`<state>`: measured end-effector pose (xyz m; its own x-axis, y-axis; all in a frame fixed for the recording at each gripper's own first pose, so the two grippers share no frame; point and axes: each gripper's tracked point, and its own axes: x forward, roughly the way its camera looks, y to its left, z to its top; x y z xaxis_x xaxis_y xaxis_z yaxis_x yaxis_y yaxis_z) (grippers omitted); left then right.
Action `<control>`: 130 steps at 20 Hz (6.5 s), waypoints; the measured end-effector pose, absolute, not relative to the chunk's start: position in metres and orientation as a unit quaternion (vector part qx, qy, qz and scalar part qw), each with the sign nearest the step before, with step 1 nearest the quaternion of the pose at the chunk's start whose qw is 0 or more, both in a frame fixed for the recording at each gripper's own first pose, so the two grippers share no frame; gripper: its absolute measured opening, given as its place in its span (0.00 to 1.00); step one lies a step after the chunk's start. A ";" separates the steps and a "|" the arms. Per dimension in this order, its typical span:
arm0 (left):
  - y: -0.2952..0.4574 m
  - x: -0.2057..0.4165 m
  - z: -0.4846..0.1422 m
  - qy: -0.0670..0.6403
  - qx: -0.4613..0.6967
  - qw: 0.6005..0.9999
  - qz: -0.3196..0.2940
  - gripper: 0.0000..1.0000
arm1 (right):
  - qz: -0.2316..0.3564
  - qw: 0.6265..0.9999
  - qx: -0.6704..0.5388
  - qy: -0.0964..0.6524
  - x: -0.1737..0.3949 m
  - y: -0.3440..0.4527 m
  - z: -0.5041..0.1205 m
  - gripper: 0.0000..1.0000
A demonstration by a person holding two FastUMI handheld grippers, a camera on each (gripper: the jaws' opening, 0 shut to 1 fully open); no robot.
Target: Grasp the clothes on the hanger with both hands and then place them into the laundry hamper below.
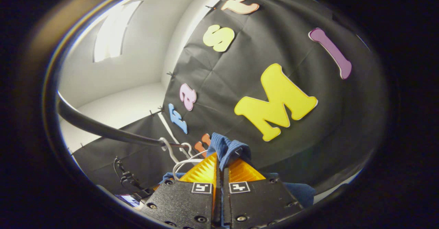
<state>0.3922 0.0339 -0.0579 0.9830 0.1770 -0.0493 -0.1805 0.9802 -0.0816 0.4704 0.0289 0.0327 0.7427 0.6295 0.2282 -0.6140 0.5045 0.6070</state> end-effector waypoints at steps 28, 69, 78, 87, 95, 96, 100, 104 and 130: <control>0.020 0.344 -0.180 0.137 -0.057 0.986 0.070 0.01 | 0.238 0.936 0.224 0.129 0.450 0.029 -0.107 0.05; -0.085 0.222 -0.481 0.393 -0.117 0.912 0.025 0.01 | 0.248 0.873 0.023 0.420 0.306 0.170 -0.449 0.06; -0.075 0.203 -0.525 0.448 -0.094 0.888 0.050 0.02 | 0.220 0.859 0.010 0.463 0.298 0.170 -0.496 0.06; -0.069 0.208 -0.520 0.430 -0.086 0.898 0.038 0.51 | 0.206 0.848 0.036 0.488 0.299 0.169 -0.505 0.10; -0.064 0.194 -0.521 0.434 -0.097 0.894 0.051 0.94 | 0.180 0.870 0.036 0.458 0.306 0.158 -0.498 0.82; -0.065 0.193 -0.521 0.433 -0.097 0.895 0.049 0.94 | 0.181 0.871 0.036 0.456 0.307 0.158 -0.495 0.87; -0.063 0.187 -0.509 0.426 -0.089 0.899 0.046 0.94 | 0.187 0.881 0.013 0.435 0.304 0.157 -0.481 0.88; -0.060 0.183 -0.483 0.404 -0.078 0.910 0.047 0.94 | 0.193 0.891 0.017 0.410 0.295 0.159 -0.455 0.88; -0.006 0.011 -0.086 0.085 -0.002 0.996 0.019 0.93 | 0.159 0.984 0.049 0.058 0.057 0.042 -0.070 0.99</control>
<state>0.0110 -0.0056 -0.0861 0.9847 0.0369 -0.1704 -0.0375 0.9993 0.0000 0.0567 0.0415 -0.0698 0.9430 0.3179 -0.0983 -0.3066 0.9449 0.1147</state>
